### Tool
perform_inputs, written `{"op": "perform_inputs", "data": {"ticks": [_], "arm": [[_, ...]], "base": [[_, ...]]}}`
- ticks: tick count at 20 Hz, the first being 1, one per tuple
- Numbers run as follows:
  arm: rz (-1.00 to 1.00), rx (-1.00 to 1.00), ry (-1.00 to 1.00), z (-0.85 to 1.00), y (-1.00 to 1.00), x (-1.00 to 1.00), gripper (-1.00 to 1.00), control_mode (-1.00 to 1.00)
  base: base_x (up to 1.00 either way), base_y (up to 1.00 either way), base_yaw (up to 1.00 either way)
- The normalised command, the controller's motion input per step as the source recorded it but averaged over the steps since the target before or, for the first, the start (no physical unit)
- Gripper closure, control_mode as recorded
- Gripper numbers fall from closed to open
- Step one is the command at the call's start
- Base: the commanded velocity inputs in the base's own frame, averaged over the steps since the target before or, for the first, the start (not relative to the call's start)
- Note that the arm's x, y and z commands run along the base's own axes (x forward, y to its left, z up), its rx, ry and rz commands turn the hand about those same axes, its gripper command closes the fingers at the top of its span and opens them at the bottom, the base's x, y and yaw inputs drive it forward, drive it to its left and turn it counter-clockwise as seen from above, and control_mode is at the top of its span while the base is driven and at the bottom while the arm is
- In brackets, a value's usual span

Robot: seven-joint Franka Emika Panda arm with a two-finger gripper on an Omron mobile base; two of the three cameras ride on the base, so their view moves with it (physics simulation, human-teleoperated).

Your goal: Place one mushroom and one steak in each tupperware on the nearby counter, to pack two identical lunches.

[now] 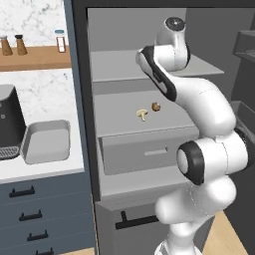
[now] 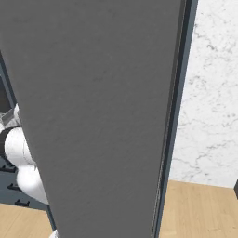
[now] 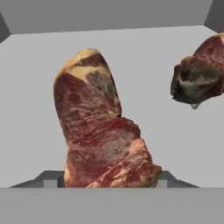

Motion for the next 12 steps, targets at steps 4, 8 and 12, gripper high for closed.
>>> {"op": "perform_inputs", "data": {"ticks": [4, 8, 12], "arm": [[0.04, 0.0, 0.0, 0.17, 0.17, -1.0, 1.0, -1.0], [-0.02, 0.0, 0.07, 0.0, 0.0, -1.0, 1.0, -1.0], [-0.07, -0.01, 0.13, -0.26, -0.2, -1.0, 1.0, -1.0]], "base": [[0.0, 0.0, 0.0], [0.0, 0.0, 0.0], [0.0, 0.0, 0.0]]}}
